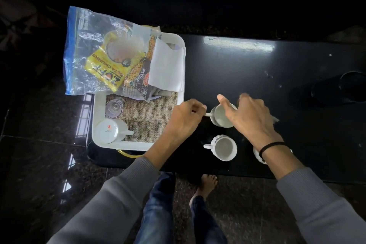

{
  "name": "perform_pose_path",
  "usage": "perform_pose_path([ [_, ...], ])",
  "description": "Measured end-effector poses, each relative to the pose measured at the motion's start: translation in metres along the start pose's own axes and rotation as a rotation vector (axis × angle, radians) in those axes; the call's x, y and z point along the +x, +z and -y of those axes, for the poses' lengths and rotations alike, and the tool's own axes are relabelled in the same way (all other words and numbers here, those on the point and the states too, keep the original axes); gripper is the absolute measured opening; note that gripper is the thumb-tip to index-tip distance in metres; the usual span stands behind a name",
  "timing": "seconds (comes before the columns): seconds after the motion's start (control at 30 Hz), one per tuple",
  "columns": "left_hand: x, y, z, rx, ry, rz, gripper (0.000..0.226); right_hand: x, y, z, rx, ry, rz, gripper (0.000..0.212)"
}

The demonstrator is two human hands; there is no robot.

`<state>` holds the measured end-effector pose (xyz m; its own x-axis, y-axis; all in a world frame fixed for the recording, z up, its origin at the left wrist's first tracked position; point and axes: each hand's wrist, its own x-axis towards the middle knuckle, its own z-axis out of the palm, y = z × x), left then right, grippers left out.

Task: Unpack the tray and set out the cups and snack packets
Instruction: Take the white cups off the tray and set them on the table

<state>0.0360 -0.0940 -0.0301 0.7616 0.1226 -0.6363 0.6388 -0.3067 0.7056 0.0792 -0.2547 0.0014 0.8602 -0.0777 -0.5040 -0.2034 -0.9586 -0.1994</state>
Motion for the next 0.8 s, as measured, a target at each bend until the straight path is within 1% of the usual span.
perform_pose_path([
  [0.1, -0.011, -0.024, -0.004, 0.05, 0.059, -0.04, 0.022, -0.004, -0.003, 0.017, 0.03, -0.043, -0.033, 0.069],
  [0.17, -0.018, -0.044, -0.003, 0.107, 0.106, -0.079, 0.019, -0.007, -0.001, 0.036, 0.052, -0.088, -0.026, 0.062],
  [0.27, -0.029, -0.077, 0.005, 0.207, 0.177, -0.167, 0.016, -0.012, 0.01, 0.072, 0.085, -0.171, 0.041, 0.05],
  [0.33, -0.037, -0.099, 0.013, 0.286, 0.215, -0.204, 0.019, -0.015, 0.022, 0.095, 0.095, -0.26, 0.12, 0.043],
  [0.47, -0.048, -0.141, 0.043, 0.6, 0.258, -0.223, 0.033, -0.03, 0.051, 0.138, 0.126, -0.436, 0.286, 0.026],
  [0.57, -0.057, -0.162, 0.067, 0.687, 0.204, -0.226, 0.047, -0.045, 0.074, 0.159, 0.164, -0.511, 0.393, 0.02],
  [0.63, -0.061, -0.171, 0.081, 0.717, 0.164, -0.182, 0.06, -0.053, 0.086, 0.167, 0.16, -0.534, 0.434, 0.018],
  [0.73, -0.062, -0.178, 0.1, 0.804, 0.116, -0.046, 0.081, -0.058, 0.099, 0.172, 0.157, -0.55, 0.449, 0.015],
  [0.8, -0.061, -0.178, 0.109, 0.87, 0.119, -0.011, 0.083, -0.06, 0.104, 0.172, 0.165, -0.541, 0.449, 0.015],
])
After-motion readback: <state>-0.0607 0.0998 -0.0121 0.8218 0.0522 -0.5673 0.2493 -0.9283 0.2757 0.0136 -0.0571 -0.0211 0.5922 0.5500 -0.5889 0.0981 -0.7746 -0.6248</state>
